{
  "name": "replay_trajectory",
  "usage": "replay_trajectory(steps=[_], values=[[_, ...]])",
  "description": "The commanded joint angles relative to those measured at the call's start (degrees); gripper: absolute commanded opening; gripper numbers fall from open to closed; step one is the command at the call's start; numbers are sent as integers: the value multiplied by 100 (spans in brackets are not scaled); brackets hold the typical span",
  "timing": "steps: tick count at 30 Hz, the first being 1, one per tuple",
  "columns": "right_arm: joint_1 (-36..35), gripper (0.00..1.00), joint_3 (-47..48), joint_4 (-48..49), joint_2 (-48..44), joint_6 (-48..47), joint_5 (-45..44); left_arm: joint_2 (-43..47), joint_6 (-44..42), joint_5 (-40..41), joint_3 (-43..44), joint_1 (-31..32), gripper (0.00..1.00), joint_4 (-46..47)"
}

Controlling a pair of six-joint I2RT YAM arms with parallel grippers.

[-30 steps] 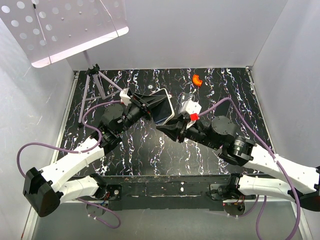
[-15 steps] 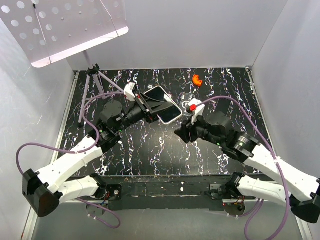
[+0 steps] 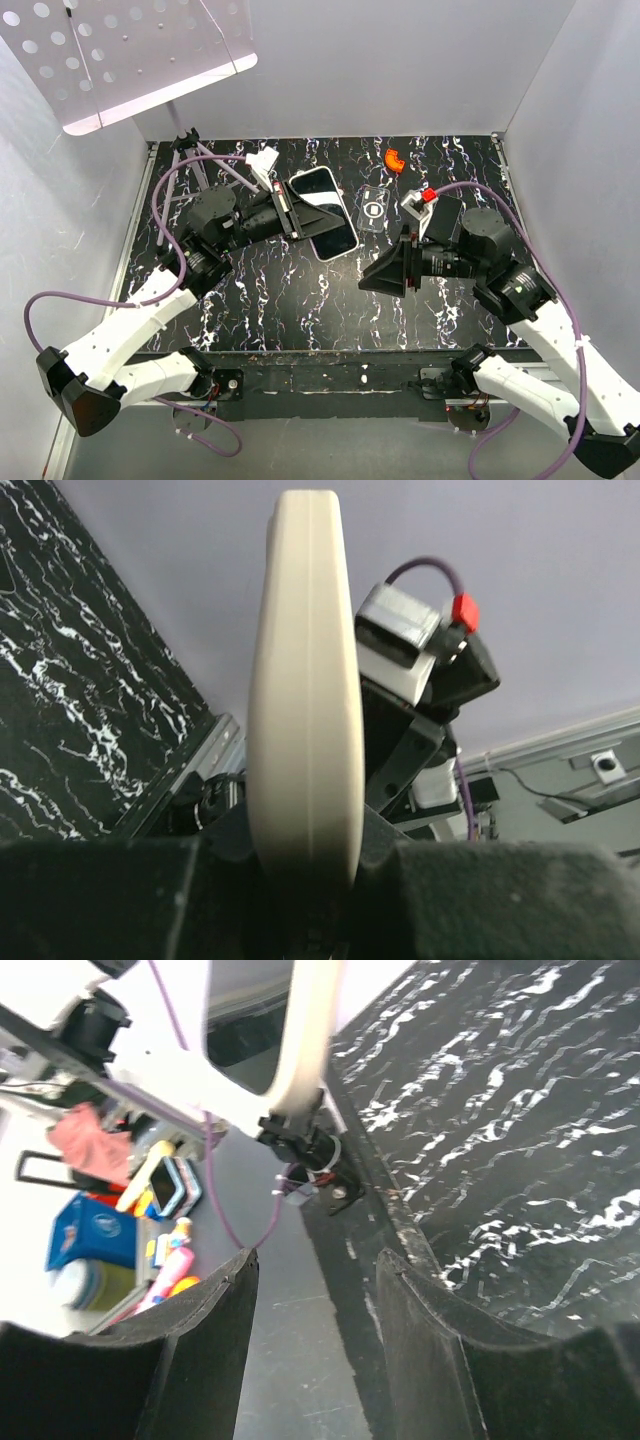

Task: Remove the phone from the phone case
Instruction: Remove the phone case from the phone.

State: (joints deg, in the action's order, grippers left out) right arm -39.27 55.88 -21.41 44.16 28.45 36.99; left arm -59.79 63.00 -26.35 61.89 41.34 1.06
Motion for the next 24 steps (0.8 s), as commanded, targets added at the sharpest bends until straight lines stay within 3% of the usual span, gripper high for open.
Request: replay_trajectory(steps=[1, 10, 11, 18, 21, 24], values=[[375, 58, 301, 952, 198, 573, 1844, 29, -587, -669, 341, -30, 0, 18], [578, 57, 310, 2087, 821, 1425, 2470, 3, -561, -1276, 166, -38, 0, 385], [578, 56, 266, 2706, 909, 1636, 2566, 2, -544, -1328, 148, -30, 0, 447], [578, 50, 319, 3484, 1349, 2173, 2453, -33, -648, -1496, 209, -30, 0, 448], [578, 42, 318, 3740, 1490, 2341, 2427, -59, -684, -1513, 245, -30, 0, 395], [569, 24, 248, 3916, 1560, 2428, 2400, -103, -684, -1461, 332, -39, 0, 273]])
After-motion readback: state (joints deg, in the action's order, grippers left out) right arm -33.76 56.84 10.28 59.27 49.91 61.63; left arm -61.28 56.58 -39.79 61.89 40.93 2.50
